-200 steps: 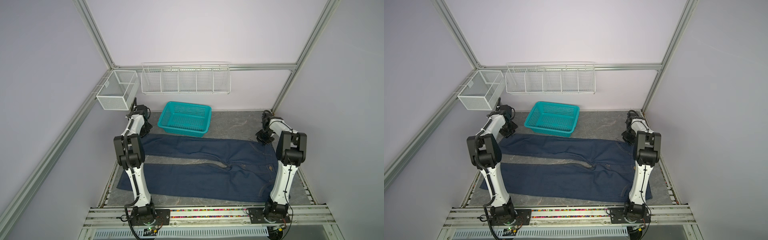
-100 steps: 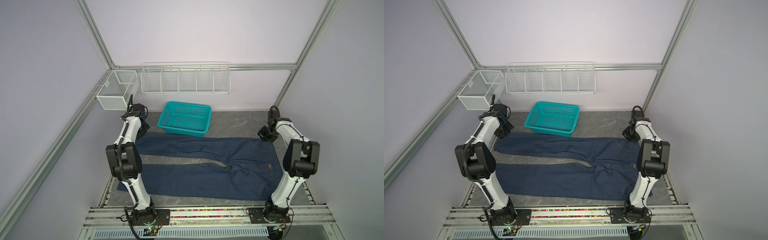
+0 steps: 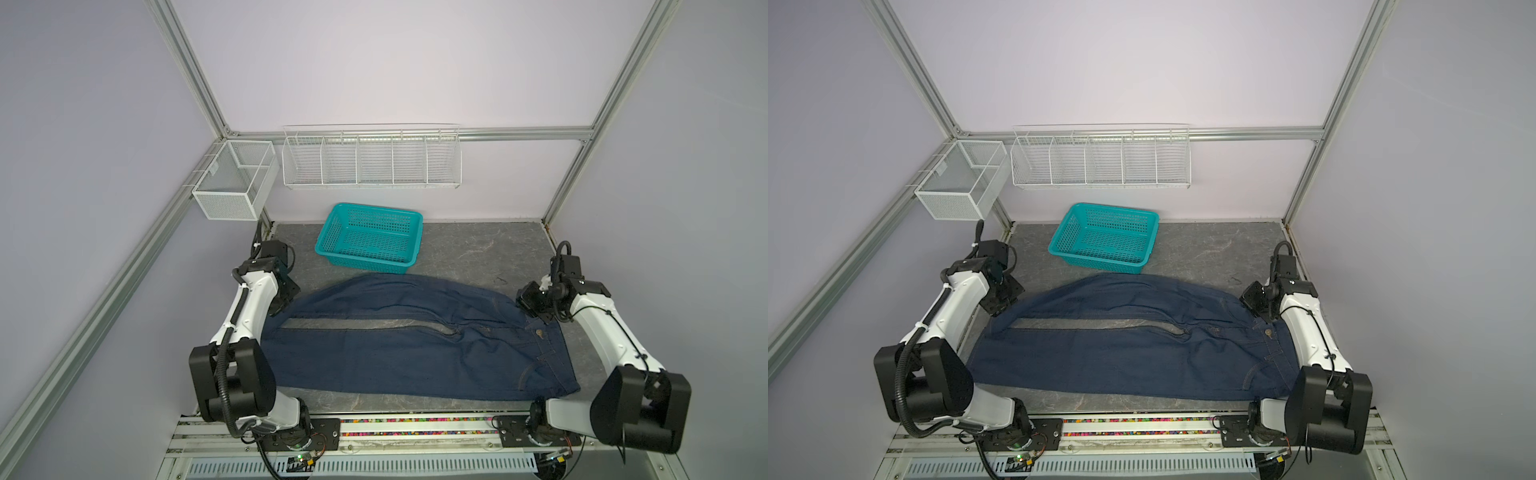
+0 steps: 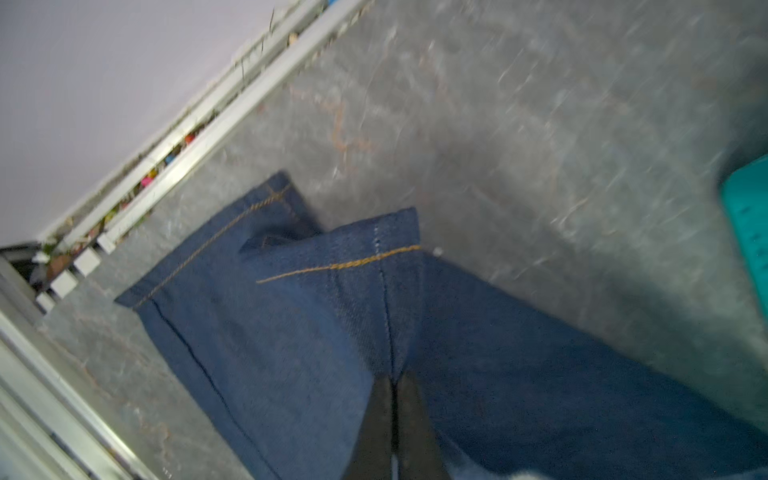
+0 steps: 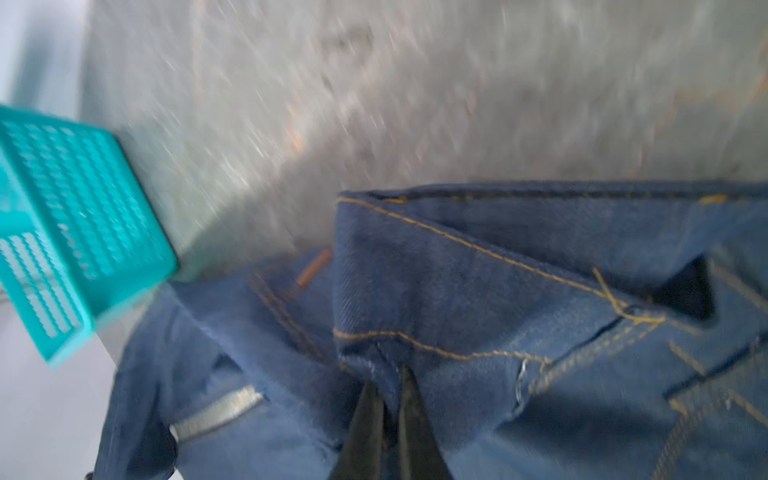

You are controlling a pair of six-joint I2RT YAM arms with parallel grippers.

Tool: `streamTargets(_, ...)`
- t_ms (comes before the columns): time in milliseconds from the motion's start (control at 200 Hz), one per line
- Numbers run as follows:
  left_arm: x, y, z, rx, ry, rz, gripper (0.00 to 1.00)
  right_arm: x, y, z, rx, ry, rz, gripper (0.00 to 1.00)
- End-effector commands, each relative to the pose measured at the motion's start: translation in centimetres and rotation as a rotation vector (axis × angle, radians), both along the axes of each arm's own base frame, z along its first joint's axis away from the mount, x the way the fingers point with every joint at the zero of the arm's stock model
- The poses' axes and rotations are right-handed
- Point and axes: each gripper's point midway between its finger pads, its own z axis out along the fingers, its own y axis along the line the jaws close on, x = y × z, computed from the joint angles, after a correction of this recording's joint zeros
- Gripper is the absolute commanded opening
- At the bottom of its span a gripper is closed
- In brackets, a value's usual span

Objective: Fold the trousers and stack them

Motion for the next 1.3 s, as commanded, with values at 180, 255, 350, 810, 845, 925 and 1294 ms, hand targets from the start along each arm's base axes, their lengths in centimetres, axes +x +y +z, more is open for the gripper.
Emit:
streamTargets(180,-6.8,-2.2,-5.7,-0.113,0.122,0.036,0.0,-5.8,2.8,-5.9,0.062,0.16,0.047,0.06)
streamTargets(255,-7.3,-2.1,-7.2,-0.11,0.142,0.031,0.0,-5.6,3.0,-7.1,0.047,0.17,0.055,0.06)
streamTargets(350,-7.5,-2.2,-9.3,-0.11,0.161,0.024,0.0,-5.3,2.6,-8.7,0.012,0.19,0.059,0.06)
streamTargets(810,-1.0,-1.4,-11.8,-0.085,0.108,-0.052,0.0,1.2,-1.1,-9.0,-0.123,0.128,0.1,0.06)
streamTargets(845,-0.5,-1.4,-11.7,-0.087,0.107,-0.052,0.0,2.0,-1.1,-8.6,-0.124,0.11,0.11,0.06)
streamTargets(925,0.2,-1.5,-11.1,-0.091,0.101,-0.053,0.0,4.1,-1.3,-7.3,-0.138,0.065,0.136,0.06)
streamTargets(1294,3.3,0.9,-2.0,0.036,-0.004,-0.052,0.0,7.3,-3.7,-0.4,-0.229,-0.05,0.225,0.06)
